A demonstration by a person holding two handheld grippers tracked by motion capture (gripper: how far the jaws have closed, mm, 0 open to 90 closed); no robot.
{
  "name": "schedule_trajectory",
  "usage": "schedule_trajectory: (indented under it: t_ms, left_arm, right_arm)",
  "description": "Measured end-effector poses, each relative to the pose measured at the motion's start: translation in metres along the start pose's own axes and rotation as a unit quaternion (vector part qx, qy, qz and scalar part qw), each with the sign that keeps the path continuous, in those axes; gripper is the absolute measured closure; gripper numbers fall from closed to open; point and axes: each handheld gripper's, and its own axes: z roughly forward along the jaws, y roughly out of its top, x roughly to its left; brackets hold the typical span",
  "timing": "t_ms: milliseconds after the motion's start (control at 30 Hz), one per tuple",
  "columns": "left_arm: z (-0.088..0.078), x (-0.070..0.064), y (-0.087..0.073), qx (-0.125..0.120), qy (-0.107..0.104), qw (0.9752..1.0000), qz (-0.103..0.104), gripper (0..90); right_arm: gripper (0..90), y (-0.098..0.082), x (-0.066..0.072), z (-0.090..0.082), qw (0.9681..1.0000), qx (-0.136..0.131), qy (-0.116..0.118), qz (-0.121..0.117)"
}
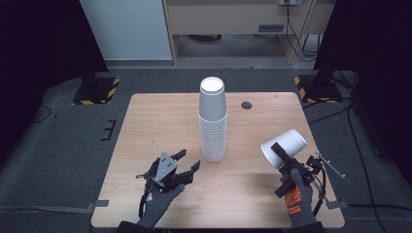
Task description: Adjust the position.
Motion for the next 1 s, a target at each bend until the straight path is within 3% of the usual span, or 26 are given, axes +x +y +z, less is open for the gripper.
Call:
schedule_trajectory:
  t_ms: [333,1000]
  left_arm:
    - [0.014,-0.016,0.008,-0.008,-0.026,0.9995,0.016,34.3]
    - [0.042,-0.039,0.017,-0.017,-0.058,0.9978,0.026,39.8]
  right_arm:
    - [14.1,-0.001,0.000,0.001,0.9999,-0.001,0.004,0.011]
    - [14.1,0.000,0.002,0.000,0.9999,-0.002,0.010,0.003]
